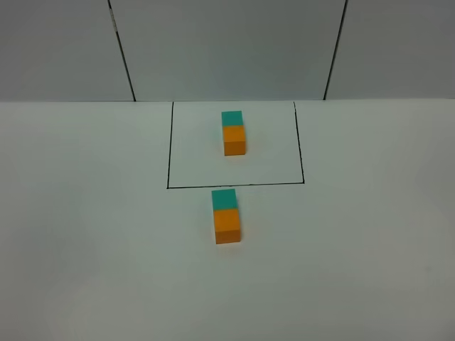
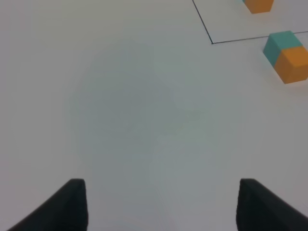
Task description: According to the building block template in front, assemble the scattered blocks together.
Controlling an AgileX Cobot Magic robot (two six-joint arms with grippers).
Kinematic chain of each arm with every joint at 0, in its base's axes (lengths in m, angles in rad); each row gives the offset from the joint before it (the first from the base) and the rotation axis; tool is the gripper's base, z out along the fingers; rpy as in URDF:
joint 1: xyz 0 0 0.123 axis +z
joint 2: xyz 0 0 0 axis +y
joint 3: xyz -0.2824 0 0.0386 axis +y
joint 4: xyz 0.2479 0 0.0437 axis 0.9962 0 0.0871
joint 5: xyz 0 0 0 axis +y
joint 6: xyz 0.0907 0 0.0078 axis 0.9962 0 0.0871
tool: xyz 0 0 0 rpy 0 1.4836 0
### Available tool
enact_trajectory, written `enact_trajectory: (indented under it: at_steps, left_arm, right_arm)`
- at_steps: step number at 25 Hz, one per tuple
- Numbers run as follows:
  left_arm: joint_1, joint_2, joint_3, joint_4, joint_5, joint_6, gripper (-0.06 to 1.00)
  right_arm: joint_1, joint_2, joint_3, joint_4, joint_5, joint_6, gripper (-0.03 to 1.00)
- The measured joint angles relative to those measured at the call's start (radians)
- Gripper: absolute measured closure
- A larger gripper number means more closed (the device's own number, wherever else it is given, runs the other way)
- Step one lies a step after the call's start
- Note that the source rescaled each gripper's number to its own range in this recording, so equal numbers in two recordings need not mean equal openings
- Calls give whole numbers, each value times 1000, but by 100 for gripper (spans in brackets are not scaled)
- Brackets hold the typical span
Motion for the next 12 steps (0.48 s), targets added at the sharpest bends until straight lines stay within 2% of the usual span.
enact_trajectory:
  at_steps: [12]
  left_arm:
    - [0, 0, 0, 0, 0, 0, 48]
  right_arm:
    - [0, -362, 148, 1, 67, -3, -3]
